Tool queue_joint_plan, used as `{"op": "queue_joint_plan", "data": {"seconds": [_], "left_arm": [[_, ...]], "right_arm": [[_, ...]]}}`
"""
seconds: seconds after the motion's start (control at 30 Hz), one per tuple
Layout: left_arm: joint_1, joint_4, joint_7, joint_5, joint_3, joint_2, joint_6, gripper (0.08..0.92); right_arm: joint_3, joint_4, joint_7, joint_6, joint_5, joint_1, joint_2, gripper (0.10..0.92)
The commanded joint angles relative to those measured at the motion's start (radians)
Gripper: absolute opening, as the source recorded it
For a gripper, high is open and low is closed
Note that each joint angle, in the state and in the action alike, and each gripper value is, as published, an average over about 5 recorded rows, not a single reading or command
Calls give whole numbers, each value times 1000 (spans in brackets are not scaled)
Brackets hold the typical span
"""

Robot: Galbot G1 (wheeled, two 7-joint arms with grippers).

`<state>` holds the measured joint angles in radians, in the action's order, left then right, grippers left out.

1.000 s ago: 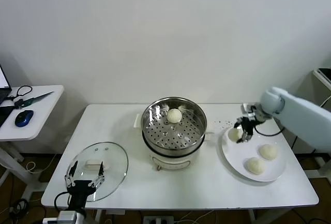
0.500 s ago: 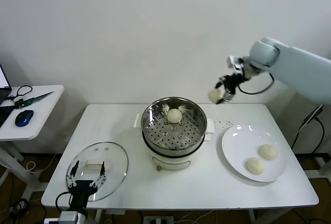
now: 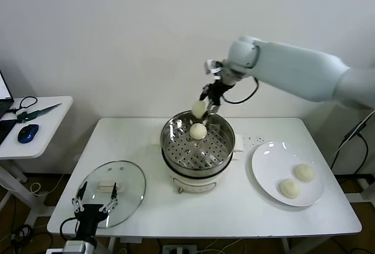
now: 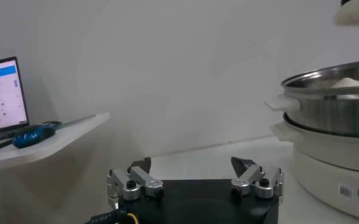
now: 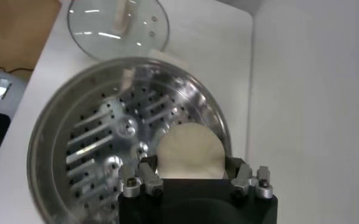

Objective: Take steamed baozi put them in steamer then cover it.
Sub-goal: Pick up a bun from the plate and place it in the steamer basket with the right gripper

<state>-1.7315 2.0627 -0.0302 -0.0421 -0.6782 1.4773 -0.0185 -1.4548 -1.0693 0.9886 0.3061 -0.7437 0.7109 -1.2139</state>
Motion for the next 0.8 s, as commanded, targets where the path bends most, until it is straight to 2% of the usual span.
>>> {"op": "queue_joint_plan", "data": {"seconds": [0.03,0.57,0.8], "left_arm": [[-2,-3,-1,7,-5,-4,-3,823],[9,-15,-8,12,-8,-5,5,823],[10,-12,-8,11,-7,-1,7,823]], "right_arm": [[-44,8,-46,19,-44,-85,-142,712],[-67,36,-59,13,8,-168,-162,714],[-66,34,-57,17,43,-167,-153,743]]}}
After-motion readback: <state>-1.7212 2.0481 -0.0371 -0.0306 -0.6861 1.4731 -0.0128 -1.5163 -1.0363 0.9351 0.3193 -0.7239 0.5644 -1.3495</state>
